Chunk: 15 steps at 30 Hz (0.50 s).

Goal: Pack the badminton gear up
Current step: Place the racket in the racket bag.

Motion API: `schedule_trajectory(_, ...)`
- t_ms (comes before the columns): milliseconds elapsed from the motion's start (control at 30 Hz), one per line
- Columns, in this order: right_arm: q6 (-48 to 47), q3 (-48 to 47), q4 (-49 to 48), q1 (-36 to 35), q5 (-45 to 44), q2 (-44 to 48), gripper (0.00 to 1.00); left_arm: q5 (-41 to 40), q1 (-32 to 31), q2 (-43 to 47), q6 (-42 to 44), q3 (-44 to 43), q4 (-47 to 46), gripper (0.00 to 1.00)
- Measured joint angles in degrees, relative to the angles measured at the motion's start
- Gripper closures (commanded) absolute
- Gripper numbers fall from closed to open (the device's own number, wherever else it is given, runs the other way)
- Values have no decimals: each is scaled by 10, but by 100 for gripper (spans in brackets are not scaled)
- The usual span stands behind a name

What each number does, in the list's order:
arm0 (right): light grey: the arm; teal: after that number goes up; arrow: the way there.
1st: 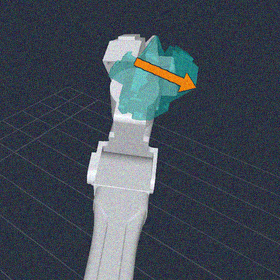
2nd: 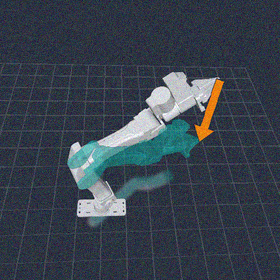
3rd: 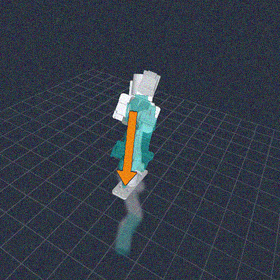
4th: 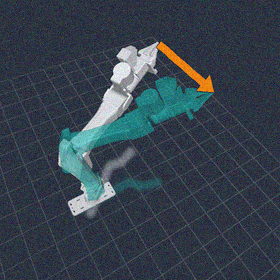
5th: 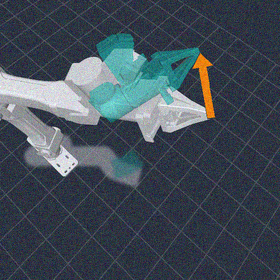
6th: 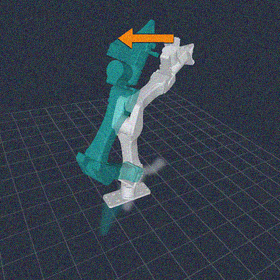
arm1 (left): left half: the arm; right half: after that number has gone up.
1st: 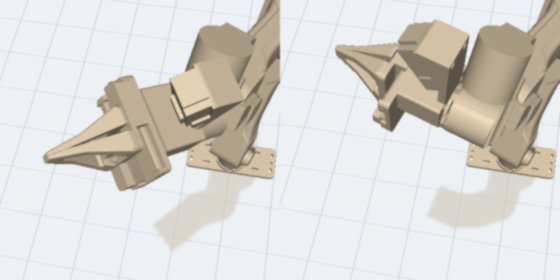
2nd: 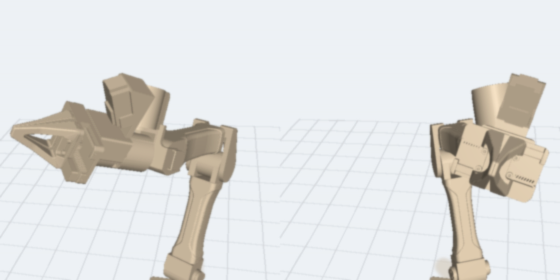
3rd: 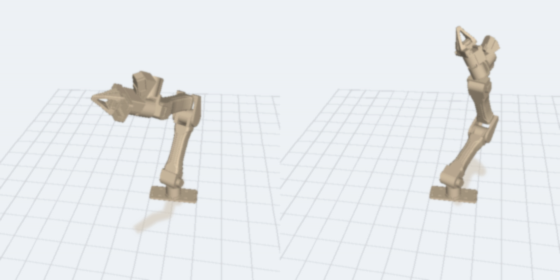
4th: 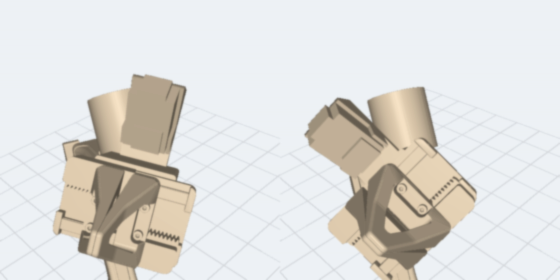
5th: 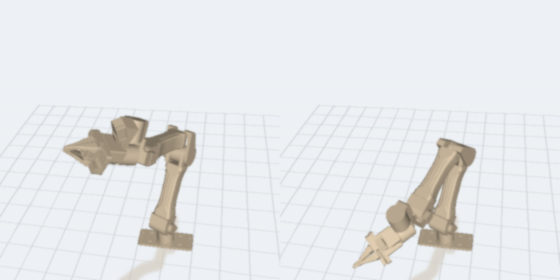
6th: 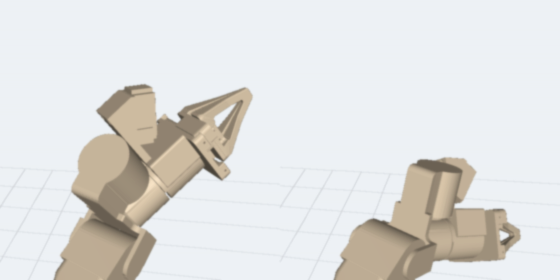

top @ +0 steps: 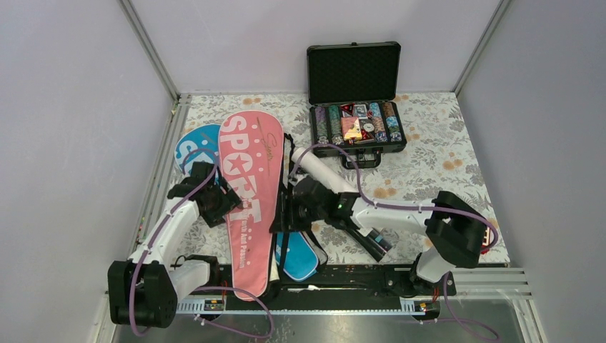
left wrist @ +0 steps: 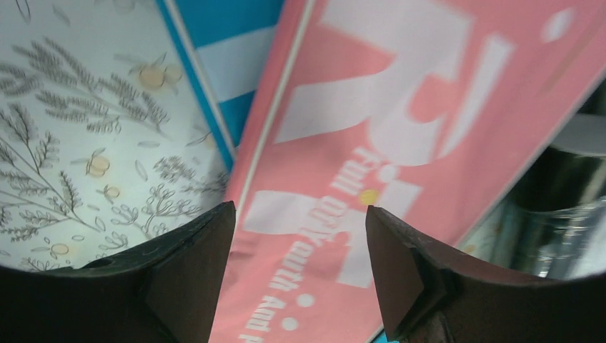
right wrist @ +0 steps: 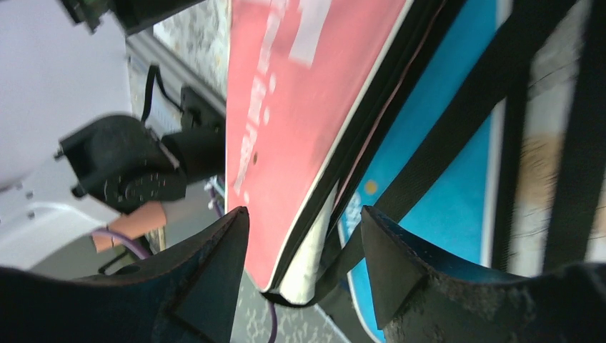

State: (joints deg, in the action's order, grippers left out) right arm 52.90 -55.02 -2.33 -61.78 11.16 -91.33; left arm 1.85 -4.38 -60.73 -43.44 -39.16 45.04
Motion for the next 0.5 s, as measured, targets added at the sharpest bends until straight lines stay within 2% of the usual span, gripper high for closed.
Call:
schedule_trajectory(167,35,26,-47,-53,26,0,37,53,1,27,-4,58,-5,27)
schedule_trajectory(500,64,27,-65,-96,16,-22,37,77,2,69,-20,67,-14,27)
